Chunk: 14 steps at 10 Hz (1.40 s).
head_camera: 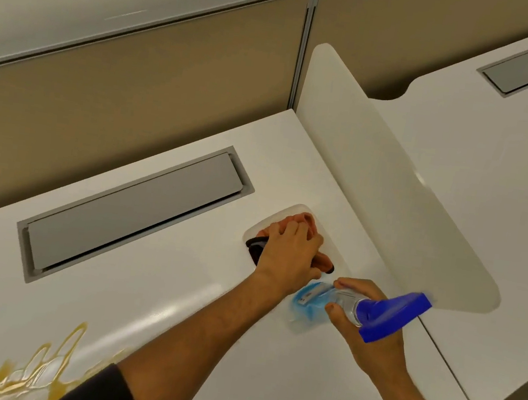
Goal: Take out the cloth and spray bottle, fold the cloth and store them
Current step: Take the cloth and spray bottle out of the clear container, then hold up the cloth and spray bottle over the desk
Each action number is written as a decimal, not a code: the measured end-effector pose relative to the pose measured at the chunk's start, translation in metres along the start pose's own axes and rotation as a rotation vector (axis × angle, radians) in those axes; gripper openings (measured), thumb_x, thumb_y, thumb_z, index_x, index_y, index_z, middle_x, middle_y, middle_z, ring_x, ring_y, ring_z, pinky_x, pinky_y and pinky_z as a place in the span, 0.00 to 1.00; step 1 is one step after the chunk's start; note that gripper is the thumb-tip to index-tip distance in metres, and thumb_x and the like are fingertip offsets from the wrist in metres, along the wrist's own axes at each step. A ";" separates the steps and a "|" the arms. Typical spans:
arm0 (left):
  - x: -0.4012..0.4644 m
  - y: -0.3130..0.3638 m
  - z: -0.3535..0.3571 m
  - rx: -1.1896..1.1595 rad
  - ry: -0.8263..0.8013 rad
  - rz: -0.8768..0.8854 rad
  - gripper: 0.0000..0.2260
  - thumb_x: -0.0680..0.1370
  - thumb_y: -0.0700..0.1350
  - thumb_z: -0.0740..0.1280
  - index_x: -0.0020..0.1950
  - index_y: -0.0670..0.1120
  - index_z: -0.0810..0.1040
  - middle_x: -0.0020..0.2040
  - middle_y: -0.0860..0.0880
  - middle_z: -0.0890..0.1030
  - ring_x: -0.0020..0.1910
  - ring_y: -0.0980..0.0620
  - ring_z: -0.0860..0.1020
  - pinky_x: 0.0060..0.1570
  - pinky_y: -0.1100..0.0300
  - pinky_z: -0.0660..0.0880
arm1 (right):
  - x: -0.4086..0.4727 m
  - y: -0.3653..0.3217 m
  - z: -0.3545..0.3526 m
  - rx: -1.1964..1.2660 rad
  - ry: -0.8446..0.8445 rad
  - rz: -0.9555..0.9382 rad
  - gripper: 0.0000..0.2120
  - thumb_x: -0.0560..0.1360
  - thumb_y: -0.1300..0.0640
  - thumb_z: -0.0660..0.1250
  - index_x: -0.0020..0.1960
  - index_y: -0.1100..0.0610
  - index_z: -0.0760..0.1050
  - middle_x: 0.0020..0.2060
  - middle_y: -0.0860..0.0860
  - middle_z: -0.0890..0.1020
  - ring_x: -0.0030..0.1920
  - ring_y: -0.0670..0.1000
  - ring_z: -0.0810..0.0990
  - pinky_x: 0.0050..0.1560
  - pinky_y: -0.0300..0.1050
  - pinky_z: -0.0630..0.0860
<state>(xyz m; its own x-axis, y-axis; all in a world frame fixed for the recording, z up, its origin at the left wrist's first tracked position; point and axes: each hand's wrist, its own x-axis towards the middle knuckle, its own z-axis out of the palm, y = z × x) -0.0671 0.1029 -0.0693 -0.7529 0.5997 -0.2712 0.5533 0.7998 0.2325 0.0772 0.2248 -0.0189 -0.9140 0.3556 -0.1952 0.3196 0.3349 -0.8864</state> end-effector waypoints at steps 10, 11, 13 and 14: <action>-0.237 -0.041 -0.266 -0.006 0.334 0.015 0.14 0.74 0.36 0.70 0.56 0.50 0.85 0.54 0.50 0.79 0.51 0.49 0.77 0.46 0.58 0.71 | -0.125 -0.169 -0.029 0.401 0.115 -0.415 0.14 0.72 0.49 0.72 0.56 0.50 0.76 0.46 0.40 0.83 0.39 0.51 0.83 0.37 0.34 0.79; -0.288 -0.062 -0.286 -0.019 0.291 -0.033 0.16 0.71 0.36 0.71 0.55 0.51 0.85 0.51 0.53 0.75 0.49 0.50 0.76 0.46 0.57 0.73 | -0.157 -0.187 -0.004 0.395 -0.022 -0.411 0.14 0.71 0.38 0.66 0.49 0.46 0.77 0.42 0.47 0.84 0.34 0.54 0.82 0.36 0.36 0.79; -0.382 -0.098 -0.304 -0.124 0.272 -0.133 0.18 0.70 0.35 0.71 0.56 0.51 0.85 0.51 0.54 0.75 0.47 0.54 0.75 0.45 0.61 0.74 | -0.213 -0.219 0.065 0.356 -0.279 -0.427 0.10 0.72 0.45 0.71 0.50 0.48 0.78 0.34 0.47 0.83 0.36 0.49 0.83 0.33 0.32 0.76; -0.422 -0.111 -0.312 -0.157 0.299 -0.175 0.18 0.71 0.35 0.71 0.58 0.50 0.85 0.53 0.52 0.76 0.49 0.51 0.77 0.47 0.57 0.77 | -0.238 -0.231 0.101 0.357 -0.324 -0.419 0.07 0.74 0.50 0.72 0.48 0.52 0.78 0.31 0.46 0.81 0.33 0.47 0.82 0.33 0.33 0.77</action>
<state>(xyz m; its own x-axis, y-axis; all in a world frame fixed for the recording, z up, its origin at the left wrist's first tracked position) 0.0779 -0.2466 0.3103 -0.9149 0.4018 -0.0401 0.3632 0.8622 0.3530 0.1956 -0.0257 0.1899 -0.9905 -0.0427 0.1306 -0.1329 0.0572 -0.9895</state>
